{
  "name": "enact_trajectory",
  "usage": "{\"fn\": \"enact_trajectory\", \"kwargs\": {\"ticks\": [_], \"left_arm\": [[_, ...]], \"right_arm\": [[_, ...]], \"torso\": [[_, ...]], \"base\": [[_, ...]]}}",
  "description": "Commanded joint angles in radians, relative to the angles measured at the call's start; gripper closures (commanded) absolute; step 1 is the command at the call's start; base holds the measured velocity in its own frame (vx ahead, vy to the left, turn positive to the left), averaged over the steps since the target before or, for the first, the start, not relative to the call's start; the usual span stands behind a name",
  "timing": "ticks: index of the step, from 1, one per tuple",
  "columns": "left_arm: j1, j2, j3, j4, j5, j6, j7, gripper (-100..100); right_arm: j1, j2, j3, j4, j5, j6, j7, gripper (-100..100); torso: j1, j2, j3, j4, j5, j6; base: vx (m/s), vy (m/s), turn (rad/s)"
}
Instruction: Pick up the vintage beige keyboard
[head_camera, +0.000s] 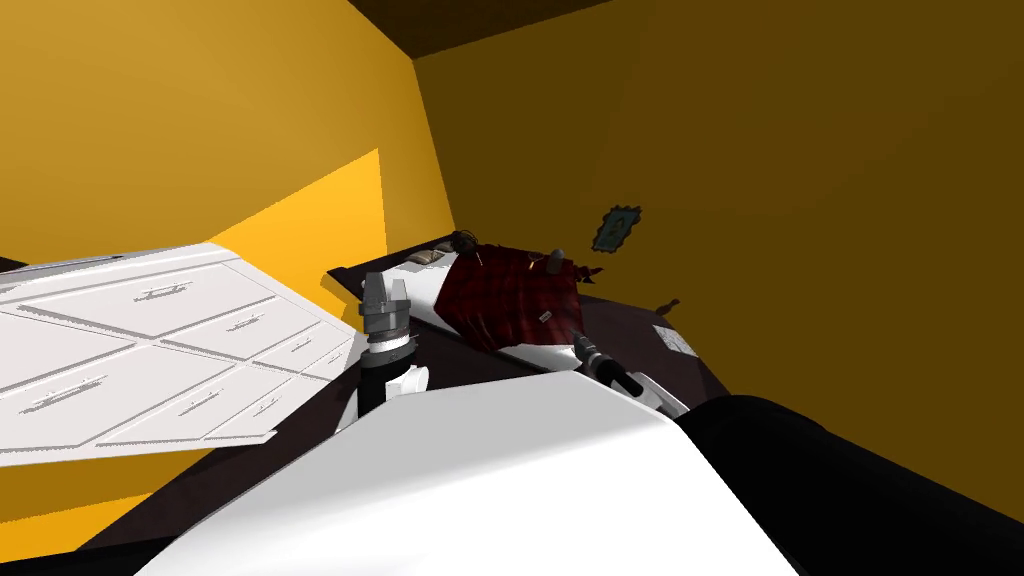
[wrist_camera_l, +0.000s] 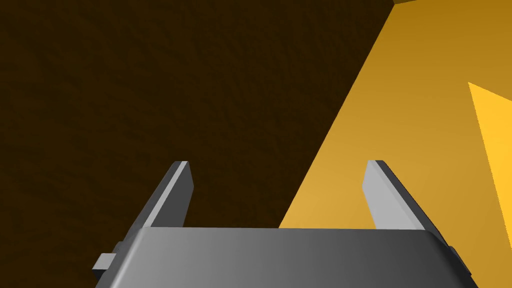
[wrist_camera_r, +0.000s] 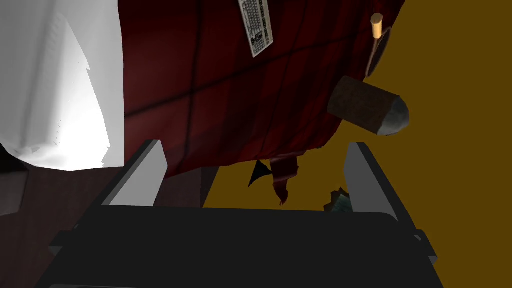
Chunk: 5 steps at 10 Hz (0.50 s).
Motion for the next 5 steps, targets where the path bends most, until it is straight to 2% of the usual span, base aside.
{"fn": "enact_trajectory", "kwargs": {"ticks": [1,3,4,5], "left_arm": [[0.0,0.0,0.0,0.0,0.0,0.0,0.0,0],[0.0,0.0,0.0,0.0,0.0,0.0,0.0,0],[0.0,0.0,0.0,0.0,0.0,0.0,0.0,0],[0.0,0.0,0.0,0.0,0.0,0.0,0.0,0]], "right_arm": [[-0.005,-0.021,0.009,0.013,-0.003,0.034,-0.012,-100],[0.02,-0.09,0.035,0.049,-0.02,0.1,-0.055,-100],[0.02,-0.103,0.035,0.049,-0.02,0.118,-0.055,-100],[0.032,-0.141,0.049,0.068,-0.029,0.145,-0.077,-100]], "torso": [[0.0,0.0,0.0,0.0,0.0,0.0],[0.0,-0.001,0.0,0.0,0.0,0.0],[-0.001,-0.002,-0.001,0.0,0.0,-0.001],[-0.001,-0.002,-0.001,0.0,0.0,0.001]], "base": [[0.026,0.016,0.18],[0.05,0.016,0.392],[0.054,-0.001,0.111],[0.053,0.01,0.228]]}}
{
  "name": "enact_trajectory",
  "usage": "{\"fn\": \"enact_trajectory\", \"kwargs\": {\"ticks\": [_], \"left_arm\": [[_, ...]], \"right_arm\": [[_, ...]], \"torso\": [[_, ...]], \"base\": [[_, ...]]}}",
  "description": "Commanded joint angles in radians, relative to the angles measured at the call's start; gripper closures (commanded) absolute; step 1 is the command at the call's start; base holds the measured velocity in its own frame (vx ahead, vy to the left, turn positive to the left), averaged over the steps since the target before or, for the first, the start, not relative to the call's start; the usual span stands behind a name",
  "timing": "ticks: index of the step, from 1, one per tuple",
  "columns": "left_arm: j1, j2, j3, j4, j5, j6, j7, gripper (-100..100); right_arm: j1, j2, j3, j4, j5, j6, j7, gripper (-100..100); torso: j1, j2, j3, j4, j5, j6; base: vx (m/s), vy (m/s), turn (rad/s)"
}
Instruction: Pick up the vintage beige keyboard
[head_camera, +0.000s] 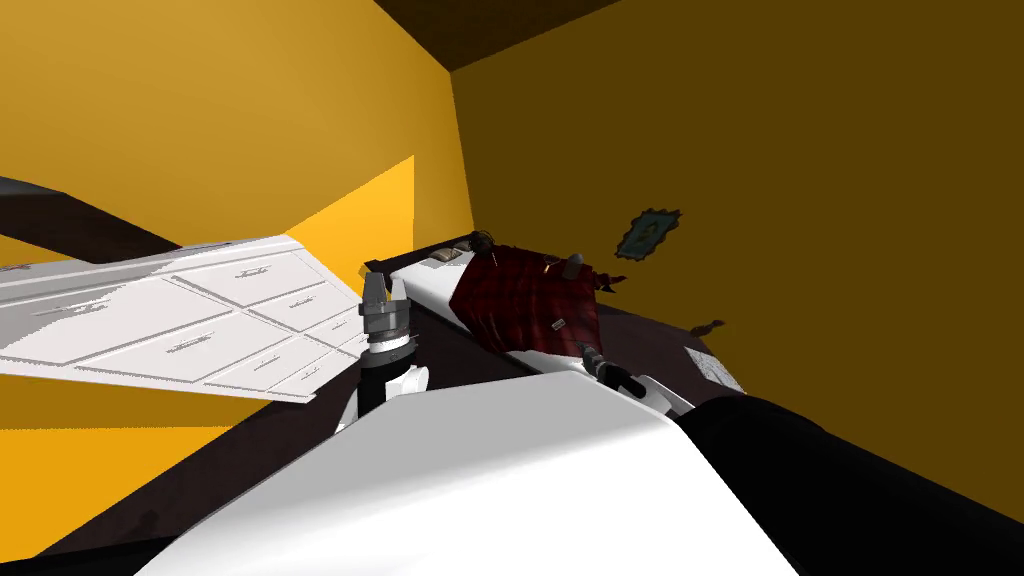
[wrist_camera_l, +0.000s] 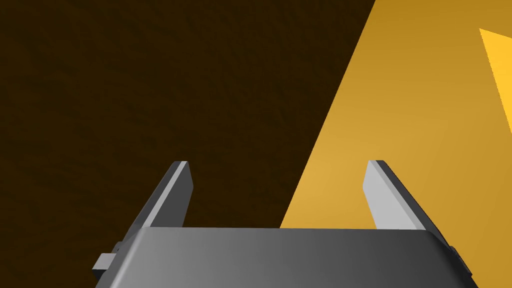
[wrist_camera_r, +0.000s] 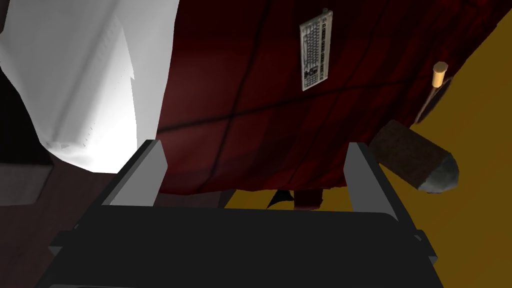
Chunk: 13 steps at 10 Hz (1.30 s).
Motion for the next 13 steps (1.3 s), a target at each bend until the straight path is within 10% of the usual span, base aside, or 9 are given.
{"fn": "enact_trajectory", "kwargs": {"ticks": [1,13], "left_arm": [[0.0,0.0,0.0,0.0,0.0,0.0,0.0,0],[0.0,0.0,0.0,0.0,0.0,0.0,0.0,0]], "right_arm": [[0.016,-0.05,0.024,0.038,-0.012,0.05,-0.035,-100],[0.064,-0.275,0.144,0.207,-0.127,0.268,-0.217,-100]], "torso": [[0.0,0.0,0.0,0.0,0.0,0.0],[-0.002,-0.002,-0.001,0.0,-0.001,0.001]], "base": [[0.076,0.01,0.444],[0.082,-0.028,0.257]]}}
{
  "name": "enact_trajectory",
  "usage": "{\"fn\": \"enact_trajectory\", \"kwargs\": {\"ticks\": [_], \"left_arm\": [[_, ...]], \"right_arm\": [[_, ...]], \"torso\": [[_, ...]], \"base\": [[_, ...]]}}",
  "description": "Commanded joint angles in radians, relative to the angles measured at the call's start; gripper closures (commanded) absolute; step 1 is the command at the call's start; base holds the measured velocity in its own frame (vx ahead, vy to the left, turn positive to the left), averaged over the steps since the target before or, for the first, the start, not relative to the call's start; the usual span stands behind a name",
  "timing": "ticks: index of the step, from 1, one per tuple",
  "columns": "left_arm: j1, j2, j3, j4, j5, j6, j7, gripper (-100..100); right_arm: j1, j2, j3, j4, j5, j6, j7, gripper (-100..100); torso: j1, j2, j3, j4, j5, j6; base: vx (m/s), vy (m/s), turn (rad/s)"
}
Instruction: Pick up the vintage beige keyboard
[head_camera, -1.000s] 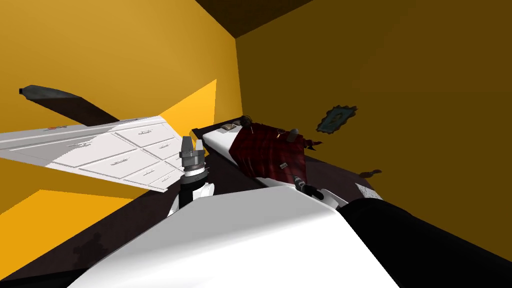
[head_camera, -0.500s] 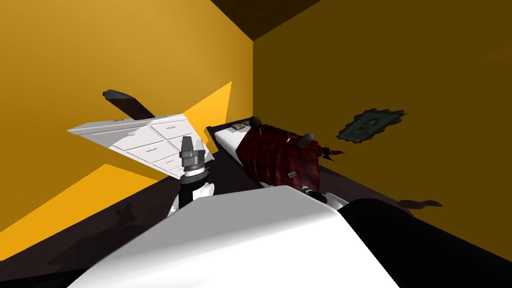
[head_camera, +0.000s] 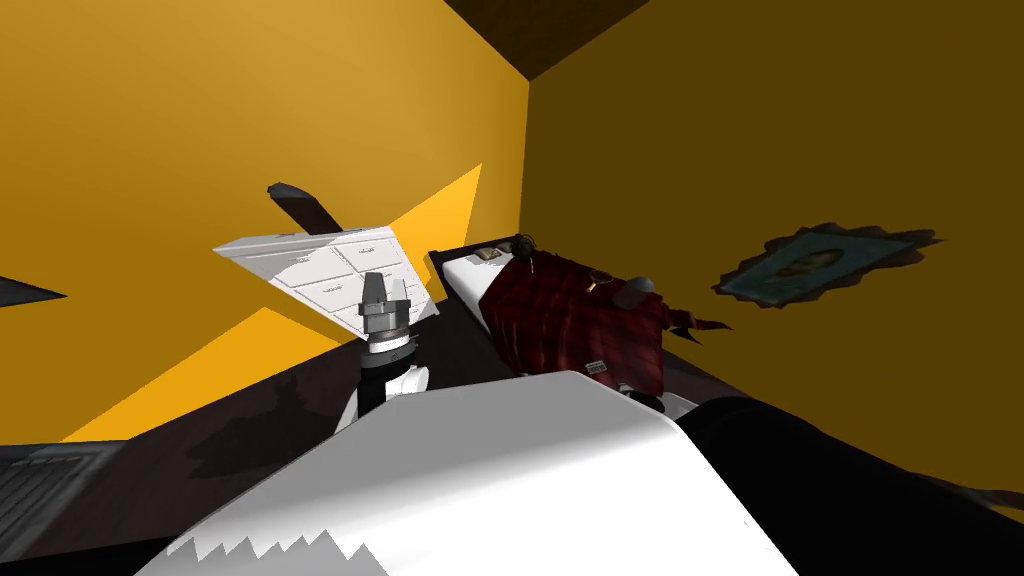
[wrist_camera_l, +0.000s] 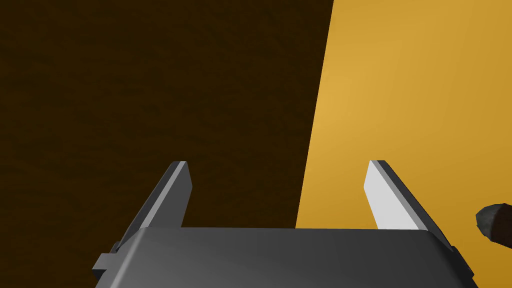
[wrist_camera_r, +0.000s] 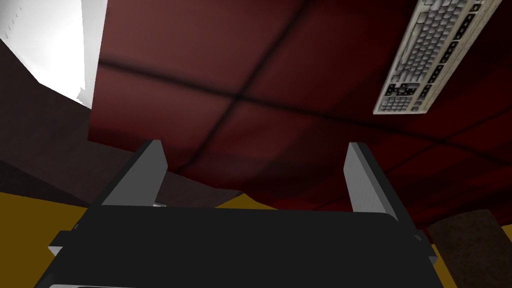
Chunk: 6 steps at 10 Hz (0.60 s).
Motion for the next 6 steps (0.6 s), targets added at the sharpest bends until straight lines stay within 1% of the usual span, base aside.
{"fn": "enact_trajectory", "kwargs": {"ticks": [1,2,3,6], "left_arm": [[0.0,0.0,0.0,0.0,0.0,0.0,0.0,0],[0.0,0.0,0.0,0.0,0.0,0.0,0.0,0],[0.0,0.0,0.0,0.0,0.0,0.0,0.0,0],[0.0,0.0,0.0,0.0,0.0,0.0,0.0,0]], "right_arm": [[0.004,-0.028,0.02,0.016,-0.025,0.036,-0.036,-100],[0.004,-0.028,0.02,0.016,-0.025,0.036,-0.036,-100],[0.005,-0.041,0.035,0.036,-0.041,0.048,-0.055,-100],[0.003,-0.061,0.081,0.085,-0.086,0.073,-0.108,-100]], "torso": [[0.0,0.0,0.0,0.0,0.0,0.0],[-0.001,-0.001,-0.001,0.0,0.0,0.0],[-0.001,0.0,0.0,0.0,0.0,0.001],[-0.001,-0.001,-0.001,0.0,0.0,0.001]], "base": [[0.096,-0.068,0.32],[0.069,-0.06,0.094],[0.063,-0.053,0.174],[0.095,-0.066,0.281]]}}
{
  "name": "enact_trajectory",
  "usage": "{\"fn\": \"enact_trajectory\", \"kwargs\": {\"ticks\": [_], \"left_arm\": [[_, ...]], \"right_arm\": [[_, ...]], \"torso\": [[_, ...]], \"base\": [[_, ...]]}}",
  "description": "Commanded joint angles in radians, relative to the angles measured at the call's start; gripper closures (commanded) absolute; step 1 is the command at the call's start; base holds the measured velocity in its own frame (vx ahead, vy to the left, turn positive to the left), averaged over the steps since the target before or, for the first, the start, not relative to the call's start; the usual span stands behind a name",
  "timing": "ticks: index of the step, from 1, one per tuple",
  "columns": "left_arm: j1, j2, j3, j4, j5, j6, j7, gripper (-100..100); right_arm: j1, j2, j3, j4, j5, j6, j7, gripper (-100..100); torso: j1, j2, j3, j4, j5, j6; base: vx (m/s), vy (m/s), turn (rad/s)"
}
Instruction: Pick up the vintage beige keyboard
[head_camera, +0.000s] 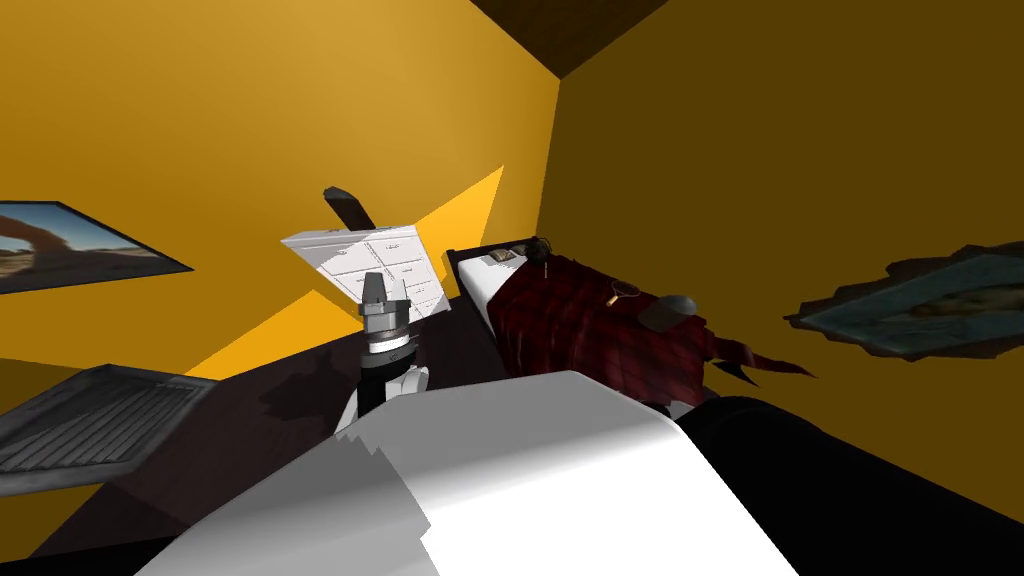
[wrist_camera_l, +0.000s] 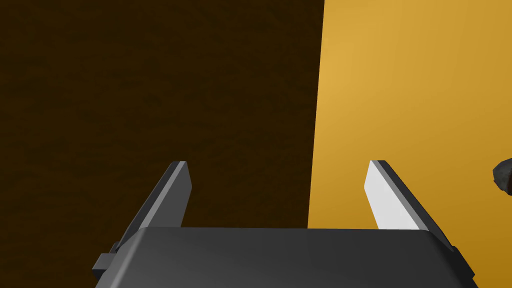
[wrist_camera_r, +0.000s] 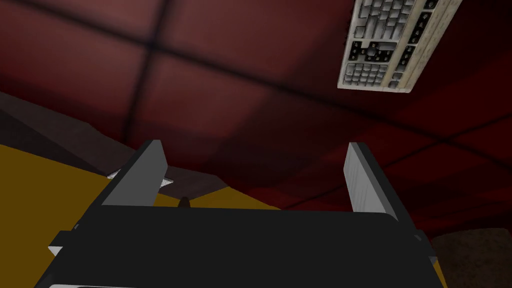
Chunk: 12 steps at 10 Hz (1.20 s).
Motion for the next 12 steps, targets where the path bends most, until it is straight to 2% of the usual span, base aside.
{"fn": "enact_trajectory", "kwargs": {"ticks": [1,2,3,5,6,7,8,9,12], "left_arm": [[0.0,0.0,0.0,0.0,0.0,0.0,0.0,0],[0.0,0.0,0.0,0.0,0.0,0.0,0.0,0],[0.0,0.0,0.0,0.0,0.0,0.0,0.0,0],[0.0,0.0,0.0,0.0,0.0,0.0,0.0,0],[0.0,0.0,0.0,0.0,0.0,0.0,0.0,0],[0.0,0.0,0.0,0.0,0.0,0.0,0.0,0],[0.0,0.0,0.0,0.0,0.0,0.0,0.0,0],[0.0,0.0,0.0,0.0,0.0,0.0,0.0,0],[0.0,0.0,0.0,0.0,0.0,0.0,0.0,0]], "right_arm": [[0.019,-0.013,0.012,0.0,-0.021,0.013,-0.035,-100],[0.016,-0.009,0.027,0.011,-0.034,0.015,-0.048,-100],[0.007,0.01,0.057,0.025,-0.056,0.015,-0.067,-100],[-0.004,0.042,0.085,0.03,-0.073,0.007,-0.078,-100],[-0.01,0.06,0.097,0.03,-0.078,0.003,-0.08,-100],[0.001,0.048,0.086,0.024,-0.07,0.005,-0.081,-100],[0.001,0.049,0.087,0.023,-0.07,0.004,-0.083,0],[-0.012,0.08,0.088,0.061,-0.065,-0.01,-0.061,-100],[-0.033,0.13,0.091,0.124,-0.056,-0.033,-0.025,-100]], "torso": [[0.0,0.0,0.0,0.0,0.0,0.0],[0.0,-0.001,-0.001,0.0,0.0,0.0],[0.0,-0.001,-0.001,0.0,0.0,0.0],[0.002,-0.001,-0.001,0.0,0.0,0.001],[0.004,-0.001,-0.001,0.0,0.001,0.001],[0.006,0.0,0.0,0.0,0.001,0.001],[0.007,0.003,0.002,0.0,0.002,0.001],[0.007,0.005,0.003,0.001,0.002,0.001],[0.005,0.007,0.004,0.001,0.001,0.002]], "base": [[0.13,-0.08,0.258],[0.112,-0.072,0.261],[0.122,-0.078,0.27],[0.116,-0.041,0.16],[0.096,0.0,0.059],[0.042,0.004,0.005],[0.008,0.0,0.0],[0.007,-0.012,0.011],[0.004,-0.025,0.009]]}}
